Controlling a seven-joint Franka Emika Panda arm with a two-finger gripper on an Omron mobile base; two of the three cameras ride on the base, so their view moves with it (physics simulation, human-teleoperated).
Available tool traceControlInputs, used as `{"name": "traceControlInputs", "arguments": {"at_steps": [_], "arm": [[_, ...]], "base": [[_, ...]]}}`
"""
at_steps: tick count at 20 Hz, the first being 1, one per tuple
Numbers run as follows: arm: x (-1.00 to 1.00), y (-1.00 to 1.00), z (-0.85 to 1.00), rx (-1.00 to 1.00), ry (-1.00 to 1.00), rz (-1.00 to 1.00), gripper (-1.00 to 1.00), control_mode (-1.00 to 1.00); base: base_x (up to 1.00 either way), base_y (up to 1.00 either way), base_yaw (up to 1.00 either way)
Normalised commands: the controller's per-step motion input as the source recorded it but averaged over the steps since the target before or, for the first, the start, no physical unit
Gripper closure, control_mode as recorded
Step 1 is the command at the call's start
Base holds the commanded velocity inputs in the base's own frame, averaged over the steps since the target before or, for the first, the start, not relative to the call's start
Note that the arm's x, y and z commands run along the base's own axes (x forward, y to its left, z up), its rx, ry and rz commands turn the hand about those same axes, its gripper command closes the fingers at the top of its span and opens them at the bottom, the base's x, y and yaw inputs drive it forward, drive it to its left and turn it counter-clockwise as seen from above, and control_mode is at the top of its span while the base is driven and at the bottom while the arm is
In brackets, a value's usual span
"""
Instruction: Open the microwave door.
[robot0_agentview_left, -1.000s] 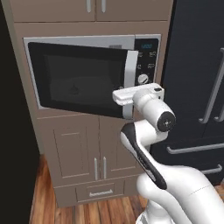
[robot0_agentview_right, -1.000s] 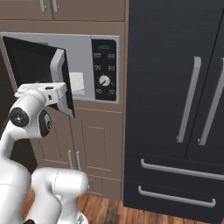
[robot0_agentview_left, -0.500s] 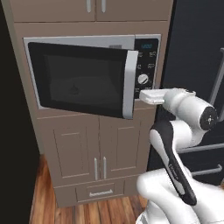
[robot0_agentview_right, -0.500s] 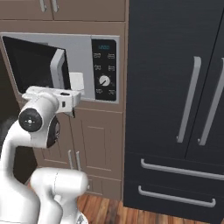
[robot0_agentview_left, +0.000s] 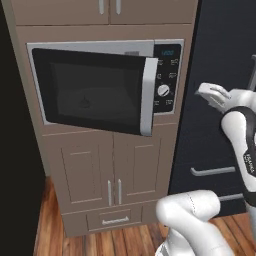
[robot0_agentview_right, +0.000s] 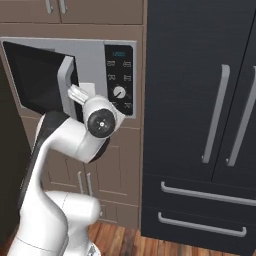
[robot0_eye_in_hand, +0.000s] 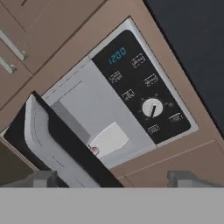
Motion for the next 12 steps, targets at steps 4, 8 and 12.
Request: {"name": "traceControlInputs", "arguments": {"at_steps": [4, 8, 12], "arm": [[0.14, 0.0, -0.04, 0.3, 0.06, 0.0, -1.0, -1.0], [0.31, 0.02, 0.01, 0.22, 0.18, 0.02, -1.0, -1.0], [0.14, 0.0, 0.0, 0.19, 0.24, 0.08, -1.0, -1.0]], "base": [[0.0, 0.0, 0.0], [0.0, 0.0, 0.0], [0.0, 0.0, 0.0]]}}
